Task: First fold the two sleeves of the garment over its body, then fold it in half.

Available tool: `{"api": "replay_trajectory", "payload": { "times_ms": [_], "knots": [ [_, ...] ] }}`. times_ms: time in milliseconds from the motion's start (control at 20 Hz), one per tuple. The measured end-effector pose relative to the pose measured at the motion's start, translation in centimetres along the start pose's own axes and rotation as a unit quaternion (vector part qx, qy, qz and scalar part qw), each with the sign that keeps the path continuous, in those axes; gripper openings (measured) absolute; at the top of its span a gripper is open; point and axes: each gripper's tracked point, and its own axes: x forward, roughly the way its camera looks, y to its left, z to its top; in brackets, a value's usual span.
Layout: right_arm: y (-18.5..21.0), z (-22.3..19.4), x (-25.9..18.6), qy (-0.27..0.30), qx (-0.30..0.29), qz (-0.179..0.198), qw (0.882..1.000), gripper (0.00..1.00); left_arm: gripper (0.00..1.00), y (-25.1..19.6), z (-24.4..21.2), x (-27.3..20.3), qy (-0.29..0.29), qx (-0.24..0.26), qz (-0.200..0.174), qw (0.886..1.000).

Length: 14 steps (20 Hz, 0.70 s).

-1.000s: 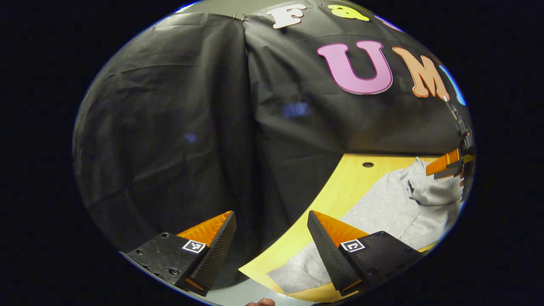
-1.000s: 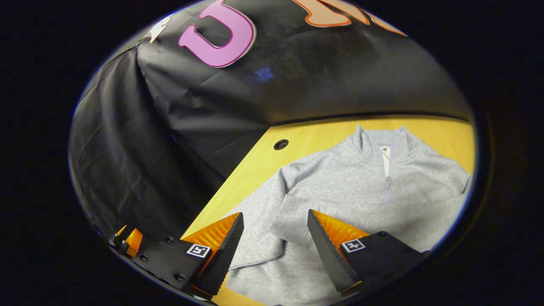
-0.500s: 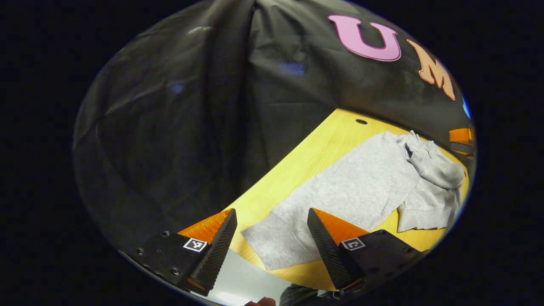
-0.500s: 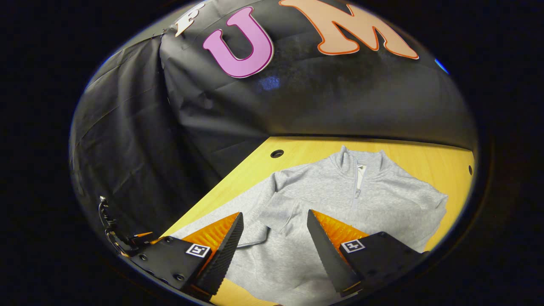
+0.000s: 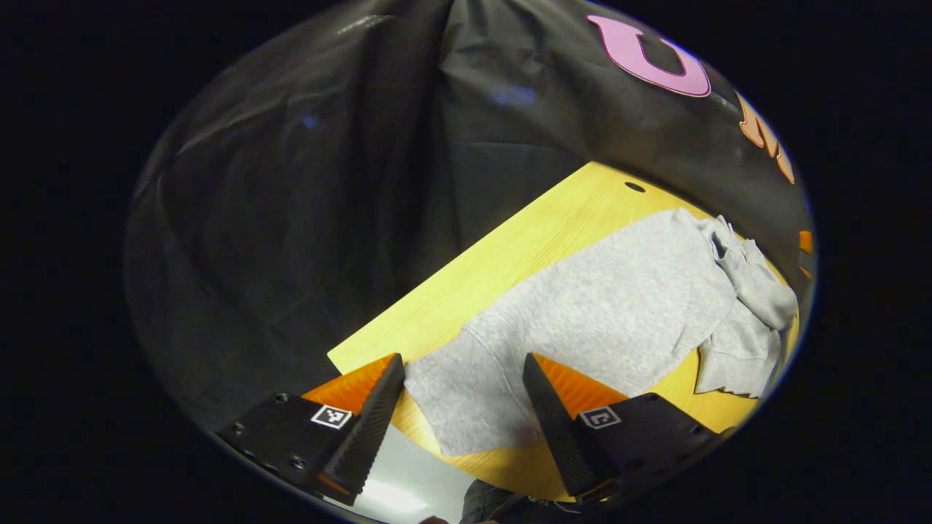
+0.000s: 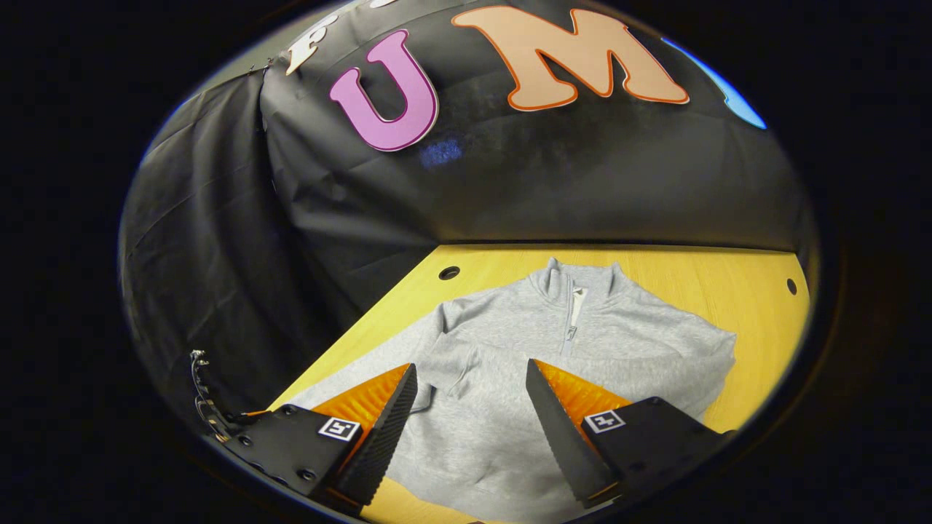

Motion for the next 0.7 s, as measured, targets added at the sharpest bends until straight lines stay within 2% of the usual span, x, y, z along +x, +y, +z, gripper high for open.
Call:
{"api": "replay_trajectory", "payload": {
  "times_ms": [50,100,150,200,250,350,400,500,700],
  "knots": [
    [-0.2,0.0,-0.1,-0.002,-0.002,-0.001,1.000,0.96,0.93,0.0,-0.1,-0.1,0.010,-0.001,-0.001,1.000],
    [-0.2,0.1,-0.3,-0.003,-0.001,-0.001,1.000,0.96,0.83,-0.4,0.1,0.2,0.005,0.001,-0.005,1.000],
    [-0.1,0.0,-0.6,-0.004,0.000,0.000,1.000,0.96,0.80,-1.0,-0.1,0.4,0.014,0.005,-0.012,1.000],
    [-0.3,0.1,-0.8,-0.007,0.001,0.000,1.000,0.96,0.64,-1.6,0.1,0.5,0.010,0.012,-0.021,1.000],
    [-0.4,0.2,-1.0,-0.010,-0.001,-0.002,1.000,0.96,0.55,-2.1,0.1,0.8,0.009,0.016,-0.029,0.999],
    [-0.7,0.2,-1.6,-0.015,-0.008,-0.007,1.000,0.96,0.19,-2.4,0.5,1.0,0.012,0.024,-0.030,0.999],
    [-0.9,0.1,-2.1,-0.018,-0.011,-0.009,1.000,0.96,0.12,-2.4,0.4,0.9,0.021,0.025,-0.028,0.999],
    [-1.4,0.1,-2.8,-0.023,-0.015,-0.014,1.000,0.96,0.01,-2.4,0.9,1.0,0.035,0.023,-0.021,0.999],
    [-2.7,-0.1,-4.4,-0.029,-0.014,-0.025,0.999,0.96,0.00,-1.8,4.0,0.8,0.017,0.018,-0.011,1.000]
  ]
}}
